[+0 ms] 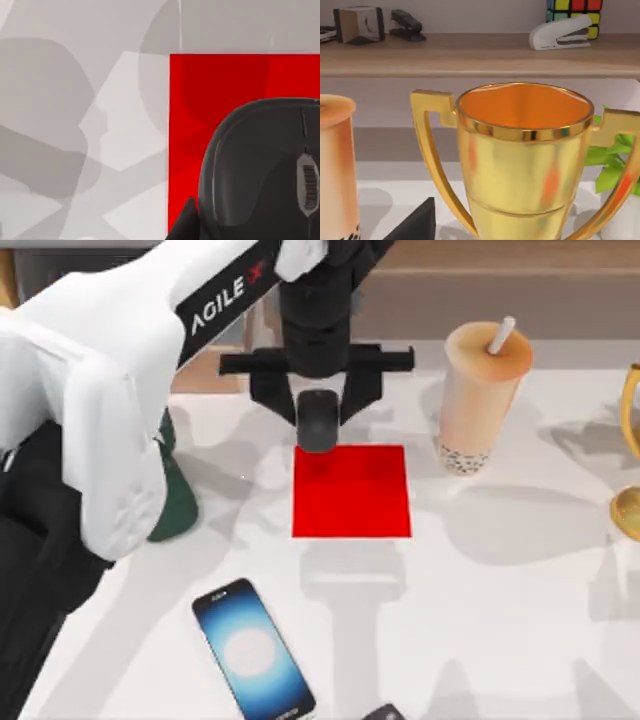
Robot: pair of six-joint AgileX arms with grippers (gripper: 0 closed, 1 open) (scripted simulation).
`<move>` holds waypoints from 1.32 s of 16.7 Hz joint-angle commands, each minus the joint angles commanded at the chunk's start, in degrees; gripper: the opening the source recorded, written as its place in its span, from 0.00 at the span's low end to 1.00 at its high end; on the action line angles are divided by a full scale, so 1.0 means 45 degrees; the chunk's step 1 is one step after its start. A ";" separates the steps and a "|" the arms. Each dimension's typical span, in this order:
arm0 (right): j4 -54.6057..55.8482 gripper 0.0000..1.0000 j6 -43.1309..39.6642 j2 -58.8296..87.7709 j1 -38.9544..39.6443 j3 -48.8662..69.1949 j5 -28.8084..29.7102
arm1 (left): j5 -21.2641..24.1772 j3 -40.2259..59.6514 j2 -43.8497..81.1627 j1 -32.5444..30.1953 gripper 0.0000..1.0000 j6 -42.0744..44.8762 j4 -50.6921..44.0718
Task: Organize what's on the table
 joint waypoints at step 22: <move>0.0000 1.00 0.0000 0.0000 0.0000 0.0000 0.0000 | 0.0288 -0.0537 0.1128 -0.0913 0.00 -0.1173 0.0868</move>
